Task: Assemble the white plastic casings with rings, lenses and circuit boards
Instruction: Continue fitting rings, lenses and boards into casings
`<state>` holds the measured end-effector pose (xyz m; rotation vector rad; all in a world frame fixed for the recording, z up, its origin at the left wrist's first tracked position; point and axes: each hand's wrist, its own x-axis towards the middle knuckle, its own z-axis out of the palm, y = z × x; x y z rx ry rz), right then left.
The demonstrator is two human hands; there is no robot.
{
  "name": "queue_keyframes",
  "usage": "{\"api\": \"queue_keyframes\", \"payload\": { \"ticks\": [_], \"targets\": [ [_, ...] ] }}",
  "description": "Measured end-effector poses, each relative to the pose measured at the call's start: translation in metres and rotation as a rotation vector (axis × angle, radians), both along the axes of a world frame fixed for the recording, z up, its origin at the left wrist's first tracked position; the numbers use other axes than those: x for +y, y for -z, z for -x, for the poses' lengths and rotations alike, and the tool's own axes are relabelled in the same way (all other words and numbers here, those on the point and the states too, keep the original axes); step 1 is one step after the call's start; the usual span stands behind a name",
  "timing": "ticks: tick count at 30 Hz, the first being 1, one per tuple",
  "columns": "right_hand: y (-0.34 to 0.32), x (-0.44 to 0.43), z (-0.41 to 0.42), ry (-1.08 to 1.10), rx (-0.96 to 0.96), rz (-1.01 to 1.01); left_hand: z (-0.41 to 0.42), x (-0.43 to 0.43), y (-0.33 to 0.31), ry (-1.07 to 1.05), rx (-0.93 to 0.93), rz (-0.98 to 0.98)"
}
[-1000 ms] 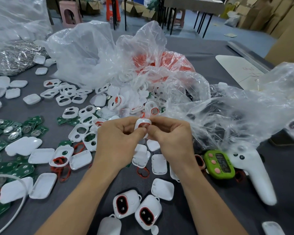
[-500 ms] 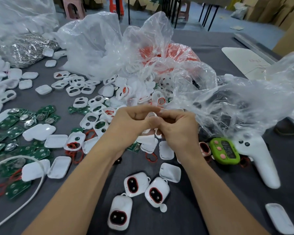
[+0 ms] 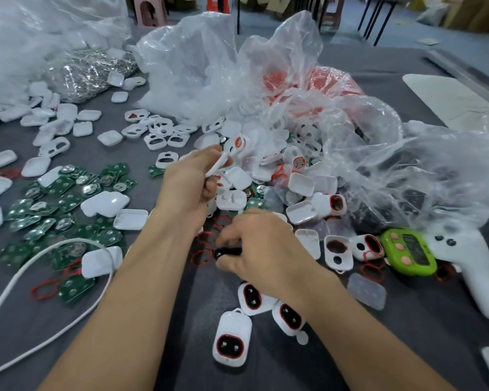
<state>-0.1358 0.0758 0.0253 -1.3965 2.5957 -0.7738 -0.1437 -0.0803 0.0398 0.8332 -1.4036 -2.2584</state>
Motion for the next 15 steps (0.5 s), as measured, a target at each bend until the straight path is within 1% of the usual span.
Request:
{"api": "queue_keyframes", "payload": {
  "ticks": [3,4,6,8,11,13,15],
  "targets": [
    [0.004,0.001,-0.001,0.01,-0.028,0.022,-0.001,0.004,-0.001,0.02,-0.031,0.067],
    [0.004,0.004,0.0,0.055,-0.064,0.072,-0.001,0.005,-0.001,0.02,-0.039,0.084],
    [0.002,0.013,0.006,0.188,-0.156,0.252,-0.002,0.006,-0.001,0.032,-0.07,0.143],
    [-0.004,0.022,0.018,0.326,-0.354,0.479,-0.001,0.006,0.0,0.07,-0.087,0.184],
    [-0.014,0.033,0.039,0.466,-0.741,0.771,-0.001,0.01,0.002,0.169,-0.009,0.194],
    [-0.016,0.038,0.049,0.513,-1.018,0.937,-0.001,0.015,0.004,0.233,0.052,0.272],
    [-0.016,0.044,0.057,0.552,-1.186,1.044,-0.001,0.022,0.007,0.228,0.05,0.394]
  ]
}}
